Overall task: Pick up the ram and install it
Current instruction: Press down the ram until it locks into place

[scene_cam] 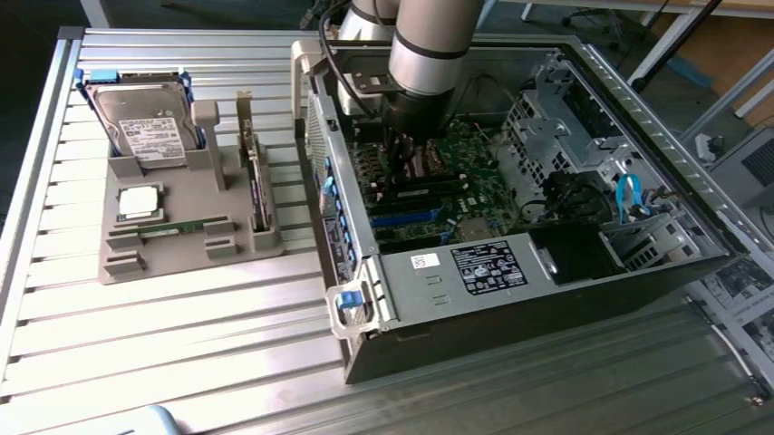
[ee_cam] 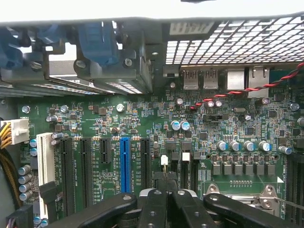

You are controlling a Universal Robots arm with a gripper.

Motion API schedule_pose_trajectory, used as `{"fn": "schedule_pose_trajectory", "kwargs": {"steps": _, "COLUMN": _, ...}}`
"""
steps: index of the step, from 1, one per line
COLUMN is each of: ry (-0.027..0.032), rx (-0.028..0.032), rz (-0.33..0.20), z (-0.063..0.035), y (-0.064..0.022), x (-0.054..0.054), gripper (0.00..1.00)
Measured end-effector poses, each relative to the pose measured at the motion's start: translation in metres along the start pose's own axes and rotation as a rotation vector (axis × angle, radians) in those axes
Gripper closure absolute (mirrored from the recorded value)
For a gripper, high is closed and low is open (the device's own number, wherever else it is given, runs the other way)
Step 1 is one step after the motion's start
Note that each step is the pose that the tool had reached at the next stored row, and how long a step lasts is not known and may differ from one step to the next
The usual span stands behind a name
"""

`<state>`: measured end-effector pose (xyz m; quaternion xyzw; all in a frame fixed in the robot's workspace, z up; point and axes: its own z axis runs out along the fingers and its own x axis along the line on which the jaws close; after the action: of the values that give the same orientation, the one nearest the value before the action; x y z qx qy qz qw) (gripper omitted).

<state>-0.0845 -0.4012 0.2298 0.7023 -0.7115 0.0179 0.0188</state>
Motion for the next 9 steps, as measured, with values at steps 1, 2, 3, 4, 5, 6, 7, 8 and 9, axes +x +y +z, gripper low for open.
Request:
{"fn": "schedule_pose_trajectory", "kwargs": {"steps": 1, "ry": -0.0011, "rx": 0.0006, "rz": 0.000, "z": -0.0013, "y": -0.0001, "x": 0.000, "gripper": 0.89}}
{"fn": "schedule_pose_trajectory", "kwargs": {"steps": 2, "ry": -0.0002, "rx": 0.0001, "rz": 0.000, "z": -0.0035, "y": 0.0000, "x": 0.000, "gripper": 0.89}}
{"fn": "schedule_pose_trajectory", "kwargs": {"steps": 3, "ry": 0.0006, "rx": -0.0003, "rz": 0.000, "z": -0.0054, "y": 0.0001, "x": 0.000, "gripper": 0.89}}
{"fn": "schedule_pose_trajectory", "kwargs": {"steps": 4, "ry": 0.0005, "rx": -0.0003, "rz": 0.000, "z": -0.0074, "y": 0.0000, "x": 0.000, "gripper": 0.89}}
{"fn": "schedule_pose_trajectory", "kwargs": {"steps": 5, "ry": 0.0006, "rx": -0.0003, "rz": 0.000, "z": -0.0093, "y": 0.0001, "x": 0.001, "gripper": 0.89}}
{"fn": "schedule_pose_trajectory", "kwargs": {"steps": 6, "ry": 0.0006, "rx": -0.0003, "rz": 0.000, "z": -0.0117, "y": 0.0000, "x": 0.001, "gripper": 0.89}}
{"fn": "schedule_pose_trajectory", "kwargs": {"steps": 7, "ry": 0.0006, "rx": -0.0003, "rz": 0.000, "z": -0.0133, "y": 0.0000, "x": 0.001, "gripper": 0.89}}
{"fn": "schedule_pose_trajectory", "kwargs": {"steps": 8, "ry": 0.0006, "rx": -0.0004, "rz": 0.000, "z": -0.0155, "y": 0.0001, "x": 0.001, "gripper": 0.89}}
{"fn": "schedule_pose_trajectory", "kwargs": {"steps": 9, "ry": 0.0007, "rx": -0.0004, "rz": 0.000, "z": -0.0181, "y": 0.0001, "x": 0.001, "gripper": 0.89}}
